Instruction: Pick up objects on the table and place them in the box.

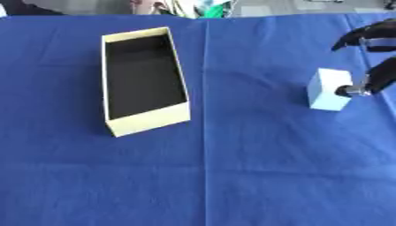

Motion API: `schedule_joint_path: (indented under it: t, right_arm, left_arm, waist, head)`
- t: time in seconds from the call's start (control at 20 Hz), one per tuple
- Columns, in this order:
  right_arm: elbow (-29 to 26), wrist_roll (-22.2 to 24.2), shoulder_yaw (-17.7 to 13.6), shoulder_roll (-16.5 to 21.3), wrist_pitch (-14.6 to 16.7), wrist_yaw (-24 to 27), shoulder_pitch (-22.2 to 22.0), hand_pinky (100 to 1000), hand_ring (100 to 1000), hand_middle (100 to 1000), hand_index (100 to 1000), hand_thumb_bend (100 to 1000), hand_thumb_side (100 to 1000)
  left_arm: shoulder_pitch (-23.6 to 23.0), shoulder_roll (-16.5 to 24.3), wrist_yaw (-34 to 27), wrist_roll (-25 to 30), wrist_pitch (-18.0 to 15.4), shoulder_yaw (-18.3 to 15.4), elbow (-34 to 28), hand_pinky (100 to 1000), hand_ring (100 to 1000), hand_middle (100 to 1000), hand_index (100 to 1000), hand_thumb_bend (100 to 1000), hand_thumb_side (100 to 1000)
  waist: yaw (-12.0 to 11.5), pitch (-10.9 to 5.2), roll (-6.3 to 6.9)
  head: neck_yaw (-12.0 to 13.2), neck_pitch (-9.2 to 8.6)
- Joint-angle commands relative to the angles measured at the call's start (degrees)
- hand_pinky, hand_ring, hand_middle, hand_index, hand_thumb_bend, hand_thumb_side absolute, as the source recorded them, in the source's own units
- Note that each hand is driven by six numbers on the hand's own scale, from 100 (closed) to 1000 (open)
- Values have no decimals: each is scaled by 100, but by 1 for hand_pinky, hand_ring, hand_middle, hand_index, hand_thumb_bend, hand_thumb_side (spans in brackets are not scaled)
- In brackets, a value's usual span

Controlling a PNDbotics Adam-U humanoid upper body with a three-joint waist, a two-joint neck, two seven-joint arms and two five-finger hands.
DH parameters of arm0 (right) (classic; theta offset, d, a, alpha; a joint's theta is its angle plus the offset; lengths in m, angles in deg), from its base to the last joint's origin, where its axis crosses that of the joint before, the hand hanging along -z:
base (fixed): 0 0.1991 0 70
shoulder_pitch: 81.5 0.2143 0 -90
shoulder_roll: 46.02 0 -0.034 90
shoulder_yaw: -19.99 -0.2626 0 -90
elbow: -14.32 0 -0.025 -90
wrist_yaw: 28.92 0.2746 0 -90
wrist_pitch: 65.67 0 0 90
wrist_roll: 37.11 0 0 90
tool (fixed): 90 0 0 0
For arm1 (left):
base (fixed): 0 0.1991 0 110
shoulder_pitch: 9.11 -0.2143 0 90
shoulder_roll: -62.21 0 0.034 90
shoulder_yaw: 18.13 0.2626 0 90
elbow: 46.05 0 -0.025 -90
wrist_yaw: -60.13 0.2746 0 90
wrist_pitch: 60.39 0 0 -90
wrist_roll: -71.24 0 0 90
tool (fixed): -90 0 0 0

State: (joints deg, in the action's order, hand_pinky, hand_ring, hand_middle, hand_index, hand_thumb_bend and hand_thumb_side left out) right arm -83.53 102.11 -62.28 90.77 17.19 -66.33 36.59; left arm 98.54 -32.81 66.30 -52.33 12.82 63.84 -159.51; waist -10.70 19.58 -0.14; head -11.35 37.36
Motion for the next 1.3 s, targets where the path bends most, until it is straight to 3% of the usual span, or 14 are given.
schedule_joint_path:
  t: [0.05, 0.4, 0.6, 0.8, 1.3]
  right_arm:
    - [149, -47, -6, 79, 12, 206, 115, 850, 951, 973, 1000, 320, 487]
    - [528, 125, 140, -90, -14, 299, 328, 850, 951, 977, 1000, 340, 486]
    - [682, 241, 152, -135, 18, 228, 365, 852, 955, 978, 1000, 468, 529]
    - [748, 197, 70, -123, -17, 20, 375, 850, 954, 982, 1000, 513, 562]
    - [1053, 101, 138, -223, 123, -306, 414, 838, 945, 971, 1000, 495, 543]
  left_arm:
    - [49, 34, -6, 37, -2, -5, -113, 482, 730, 620, 735, 100, 686]
    - [53, 13, -14, 71, -3, 7, -113, 482, 731, 620, 735, 100, 687]
    - [36, 9, -11, 83, 2, 1, -113, 482, 732, 621, 734, 100, 685]
    - [37, -1, -10, 97, 1, 5, -113, 482, 734, 621, 735, 100, 685]
    - [40, -36, -20, 133, 0, 7, -113, 483, 735, 621, 734, 100, 689]
  waist:
    - [-20, 7, -37]
    - [-52, 49, -23]
    - [-73, 79, -13]
    - [-58, 106, -20]
    - [-86, 176, 2]
  head:
    - [-21, -49]
    - [-51, -47]
    - [-61, -34]
    - [-65, -25]
    - [-112, -64]
